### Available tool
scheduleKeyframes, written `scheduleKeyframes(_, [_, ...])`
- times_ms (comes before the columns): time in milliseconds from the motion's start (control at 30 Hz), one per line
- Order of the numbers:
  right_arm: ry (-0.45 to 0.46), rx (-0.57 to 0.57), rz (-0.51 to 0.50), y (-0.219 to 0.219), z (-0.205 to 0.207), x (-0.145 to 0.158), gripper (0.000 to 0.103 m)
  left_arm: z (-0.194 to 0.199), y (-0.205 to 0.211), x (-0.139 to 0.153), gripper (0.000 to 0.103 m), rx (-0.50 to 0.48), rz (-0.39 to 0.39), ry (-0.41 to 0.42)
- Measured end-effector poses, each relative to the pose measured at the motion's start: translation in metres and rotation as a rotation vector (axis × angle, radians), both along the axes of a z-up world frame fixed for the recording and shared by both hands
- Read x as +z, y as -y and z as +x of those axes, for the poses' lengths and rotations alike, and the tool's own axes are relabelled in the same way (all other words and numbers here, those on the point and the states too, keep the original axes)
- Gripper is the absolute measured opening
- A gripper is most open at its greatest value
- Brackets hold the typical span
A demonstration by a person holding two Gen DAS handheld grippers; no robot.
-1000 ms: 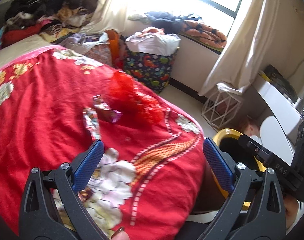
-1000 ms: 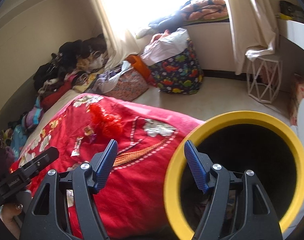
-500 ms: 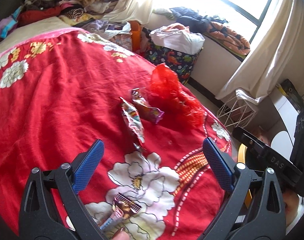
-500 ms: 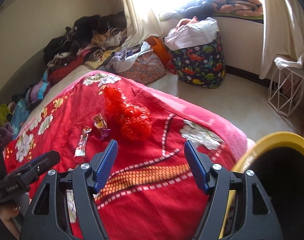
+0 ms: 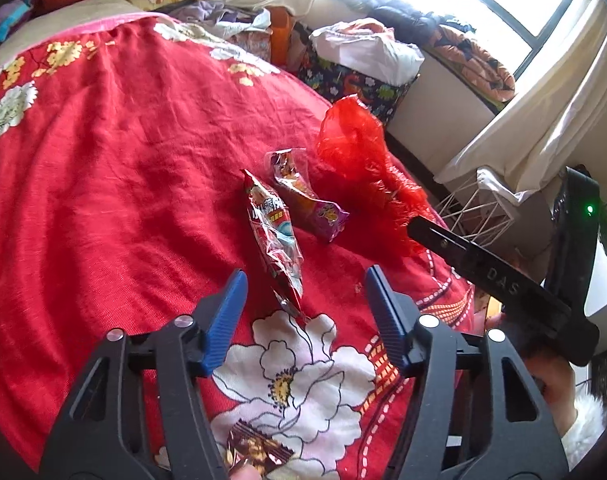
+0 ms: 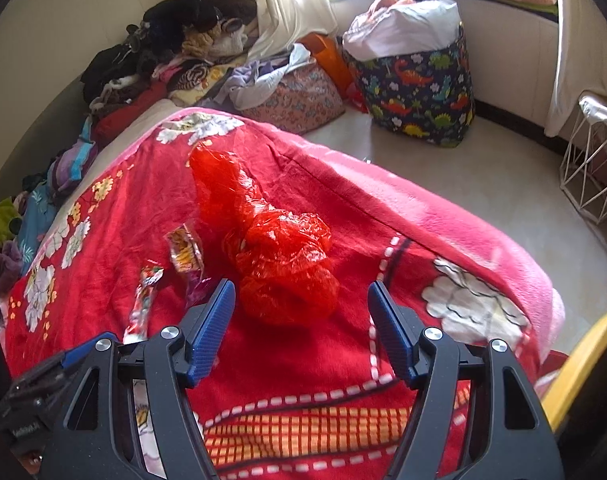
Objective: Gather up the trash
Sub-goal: 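Grasp the red candy stick wrapper with the left gripper while the right gripper grasps the red plastic bag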
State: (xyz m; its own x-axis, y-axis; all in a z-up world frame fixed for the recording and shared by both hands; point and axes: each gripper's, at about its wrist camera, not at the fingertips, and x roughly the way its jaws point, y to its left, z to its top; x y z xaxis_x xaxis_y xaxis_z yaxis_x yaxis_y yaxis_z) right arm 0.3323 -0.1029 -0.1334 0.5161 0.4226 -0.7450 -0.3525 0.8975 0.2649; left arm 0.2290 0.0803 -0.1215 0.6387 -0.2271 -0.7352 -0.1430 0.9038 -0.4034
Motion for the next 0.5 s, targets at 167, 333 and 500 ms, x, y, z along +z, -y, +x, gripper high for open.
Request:
scheduleKeyframes(167, [-0.064, 0.016, 0.025, -0.004, 0.015, -0.011, 0.05, 0.009, 0.001, -0.008, 0.045, 0.005, 0.003, -0.037])
scheduleKeyframes(333, [-0.079, 0.04, 0.026, -0.009, 0.016, -0.011, 0.014, 0.013, 0.001, -0.02, 0.015, 0.024, -0.029, -0.083])
scheduleKeyframes(500, [-0.058, 0.02, 0.041, 0.0, -0.001, -0.001, 0.011, 0.007, 0.003, -0.015, 0.013, 0.034, -0.03, -0.065])
